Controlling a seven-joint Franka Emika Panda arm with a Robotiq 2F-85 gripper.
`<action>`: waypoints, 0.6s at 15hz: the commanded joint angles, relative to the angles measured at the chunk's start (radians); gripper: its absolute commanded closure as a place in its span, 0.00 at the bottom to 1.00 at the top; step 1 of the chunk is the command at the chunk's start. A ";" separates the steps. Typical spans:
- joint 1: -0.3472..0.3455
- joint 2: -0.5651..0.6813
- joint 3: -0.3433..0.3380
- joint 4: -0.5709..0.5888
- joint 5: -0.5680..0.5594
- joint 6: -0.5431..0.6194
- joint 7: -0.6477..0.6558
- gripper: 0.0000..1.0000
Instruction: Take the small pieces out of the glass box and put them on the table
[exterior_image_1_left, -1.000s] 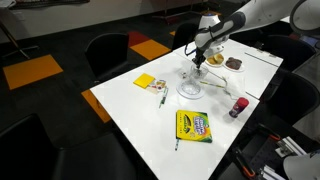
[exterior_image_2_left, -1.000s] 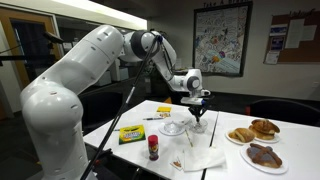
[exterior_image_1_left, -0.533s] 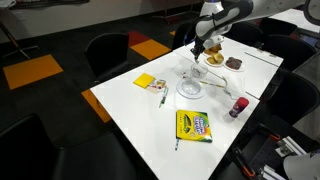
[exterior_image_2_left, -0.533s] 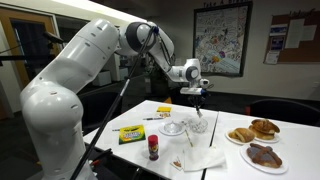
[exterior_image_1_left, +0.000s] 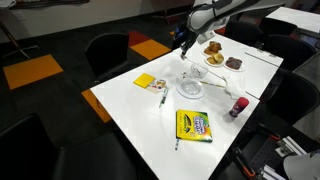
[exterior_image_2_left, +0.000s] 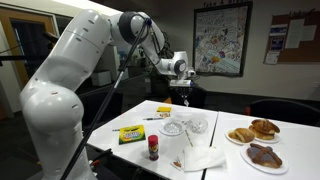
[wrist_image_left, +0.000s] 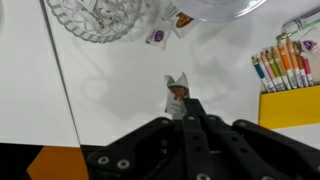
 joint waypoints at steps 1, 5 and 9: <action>0.000 0.017 0.006 -0.027 0.020 0.021 -0.020 1.00; 0.023 0.074 -0.047 -0.009 -0.016 -0.053 0.041 1.00; 0.003 0.083 -0.048 -0.016 -0.001 -0.081 0.029 0.60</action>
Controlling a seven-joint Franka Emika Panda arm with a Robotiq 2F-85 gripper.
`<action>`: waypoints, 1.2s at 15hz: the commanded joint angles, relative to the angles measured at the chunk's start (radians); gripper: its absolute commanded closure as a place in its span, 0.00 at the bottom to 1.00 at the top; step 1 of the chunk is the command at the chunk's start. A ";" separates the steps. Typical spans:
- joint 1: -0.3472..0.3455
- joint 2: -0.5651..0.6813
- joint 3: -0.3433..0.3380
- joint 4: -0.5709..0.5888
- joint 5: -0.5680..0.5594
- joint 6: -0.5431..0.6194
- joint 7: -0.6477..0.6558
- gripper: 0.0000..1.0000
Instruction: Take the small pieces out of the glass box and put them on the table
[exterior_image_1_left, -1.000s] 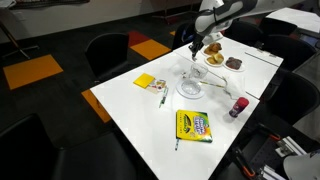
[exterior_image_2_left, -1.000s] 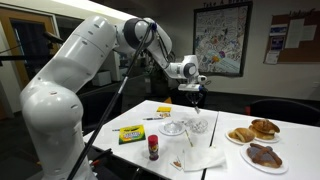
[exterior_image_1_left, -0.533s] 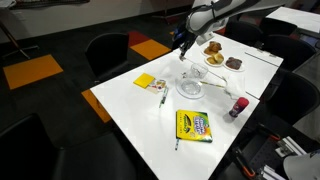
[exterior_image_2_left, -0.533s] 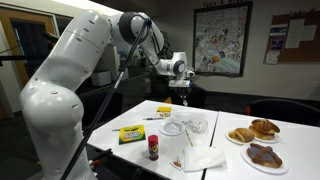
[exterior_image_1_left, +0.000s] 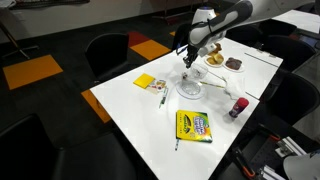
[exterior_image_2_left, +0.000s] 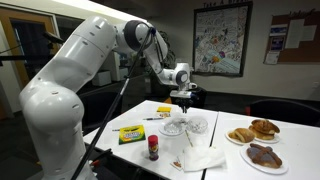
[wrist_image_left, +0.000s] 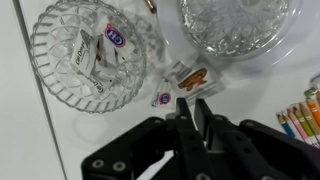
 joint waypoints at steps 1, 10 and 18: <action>-0.009 -0.021 0.000 -0.004 0.014 -0.035 -0.009 0.53; -0.016 -0.171 -0.066 -0.049 -0.001 -0.143 0.052 0.00; -0.071 -0.142 -0.086 -0.104 0.029 -0.129 0.050 0.32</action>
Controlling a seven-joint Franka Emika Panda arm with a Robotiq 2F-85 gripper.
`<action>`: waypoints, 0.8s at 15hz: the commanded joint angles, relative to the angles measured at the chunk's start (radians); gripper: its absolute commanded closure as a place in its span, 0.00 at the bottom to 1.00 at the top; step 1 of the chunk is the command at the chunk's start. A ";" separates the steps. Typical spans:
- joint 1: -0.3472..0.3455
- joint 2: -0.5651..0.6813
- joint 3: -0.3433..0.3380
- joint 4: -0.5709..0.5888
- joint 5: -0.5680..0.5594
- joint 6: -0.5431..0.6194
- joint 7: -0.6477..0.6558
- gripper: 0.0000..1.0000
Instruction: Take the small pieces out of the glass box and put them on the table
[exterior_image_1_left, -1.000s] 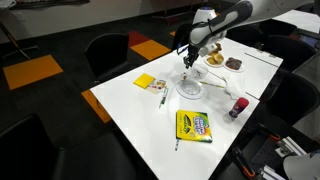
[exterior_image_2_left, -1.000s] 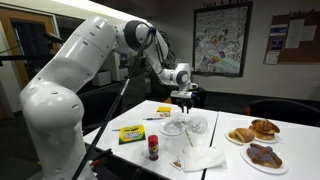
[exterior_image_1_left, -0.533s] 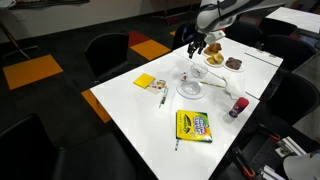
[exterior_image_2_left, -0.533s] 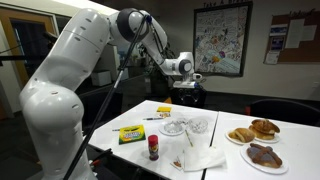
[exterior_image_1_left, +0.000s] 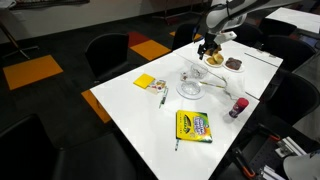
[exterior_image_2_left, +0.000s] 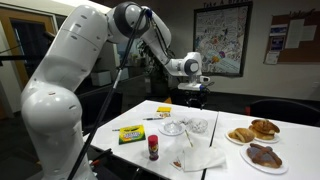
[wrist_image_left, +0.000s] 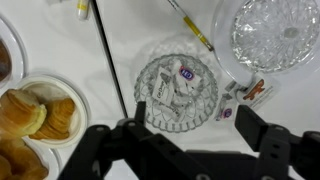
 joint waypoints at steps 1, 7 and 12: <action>-0.021 0.009 0.006 -0.051 0.018 0.021 -0.003 0.36; -0.026 0.106 0.000 -0.012 0.012 0.030 0.012 0.34; -0.040 0.180 0.005 0.082 0.027 0.002 0.021 0.34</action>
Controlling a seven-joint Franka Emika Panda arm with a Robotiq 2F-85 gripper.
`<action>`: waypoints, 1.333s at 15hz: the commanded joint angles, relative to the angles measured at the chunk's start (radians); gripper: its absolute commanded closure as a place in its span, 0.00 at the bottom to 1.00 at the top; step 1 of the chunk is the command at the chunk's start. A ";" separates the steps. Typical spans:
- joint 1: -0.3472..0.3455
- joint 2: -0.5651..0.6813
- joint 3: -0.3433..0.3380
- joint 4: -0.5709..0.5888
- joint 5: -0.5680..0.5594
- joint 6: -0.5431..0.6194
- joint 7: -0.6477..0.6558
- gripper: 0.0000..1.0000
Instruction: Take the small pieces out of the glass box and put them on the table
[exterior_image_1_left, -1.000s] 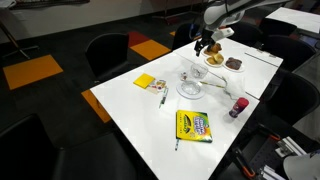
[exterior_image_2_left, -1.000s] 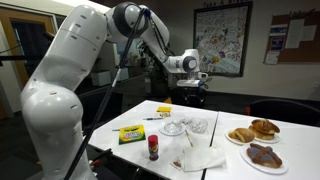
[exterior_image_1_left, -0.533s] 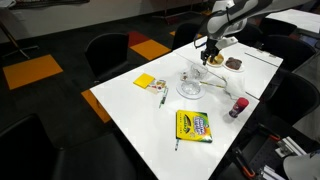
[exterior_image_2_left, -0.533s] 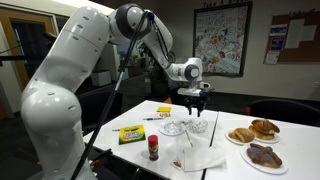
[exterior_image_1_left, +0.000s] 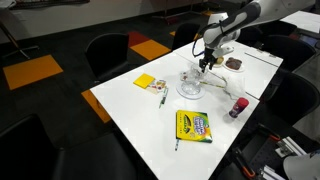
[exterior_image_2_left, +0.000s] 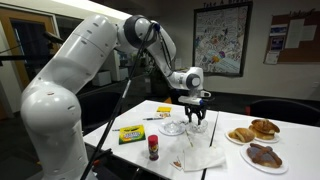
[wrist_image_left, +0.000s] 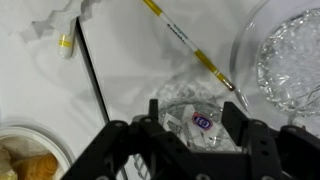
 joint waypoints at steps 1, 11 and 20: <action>-0.024 0.055 0.009 0.093 0.031 -0.020 -0.001 0.37; -0.036 0.146 0.005 0.210 0.047 -0.007 -0.006 0.37; -0.053 0.244 0.014 0.298 0.042 0.031 -0.053 0.00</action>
